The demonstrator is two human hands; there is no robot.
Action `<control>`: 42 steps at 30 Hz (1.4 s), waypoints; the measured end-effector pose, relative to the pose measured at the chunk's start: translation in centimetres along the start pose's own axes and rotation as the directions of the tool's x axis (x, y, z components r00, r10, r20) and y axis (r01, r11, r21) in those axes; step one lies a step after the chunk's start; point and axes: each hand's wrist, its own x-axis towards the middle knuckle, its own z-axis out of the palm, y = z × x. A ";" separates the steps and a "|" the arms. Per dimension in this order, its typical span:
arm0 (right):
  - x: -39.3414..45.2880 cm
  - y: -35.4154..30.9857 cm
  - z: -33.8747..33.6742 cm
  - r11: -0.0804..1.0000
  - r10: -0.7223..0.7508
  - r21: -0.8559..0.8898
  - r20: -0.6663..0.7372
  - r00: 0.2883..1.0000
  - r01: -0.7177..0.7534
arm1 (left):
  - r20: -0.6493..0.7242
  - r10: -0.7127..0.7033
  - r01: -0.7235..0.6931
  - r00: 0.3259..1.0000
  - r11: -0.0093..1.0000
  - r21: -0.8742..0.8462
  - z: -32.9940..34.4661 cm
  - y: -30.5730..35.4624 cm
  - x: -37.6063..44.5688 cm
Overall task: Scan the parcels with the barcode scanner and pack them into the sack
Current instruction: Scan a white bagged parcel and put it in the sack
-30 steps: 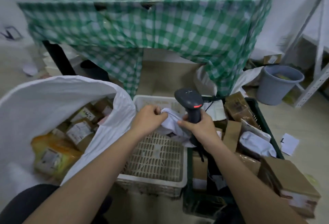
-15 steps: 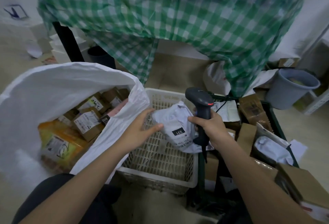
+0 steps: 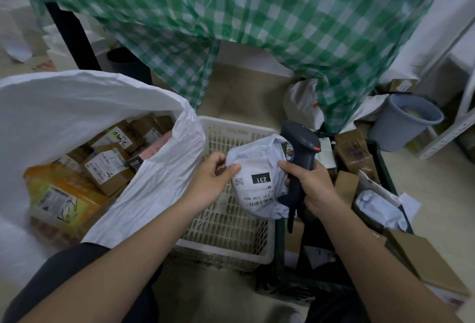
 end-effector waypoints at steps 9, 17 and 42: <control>0.3 1.4 -2.8 0.993 -0.002 -0.115 -0.162 0.987 -0.017 | -0.173 -0.207 0.181 0.963 0.971 -0.158 -0.2 -0.7 1.0; -1.4 2.4 -3.7 0.984 -0.020 -0.178 -0.074 0.997 0.007 | -0.059 -0.366 0.281 0.929 0.801 -0.529 0.6 -0.8 1.5; -1.0 0.4 -0.2 0.929 -0.086 -0.302 0.389 0.917 0.215 | 0.357 -0.041 -0.074 0.933 0.949 0.305 1.3 -3.0 -0.4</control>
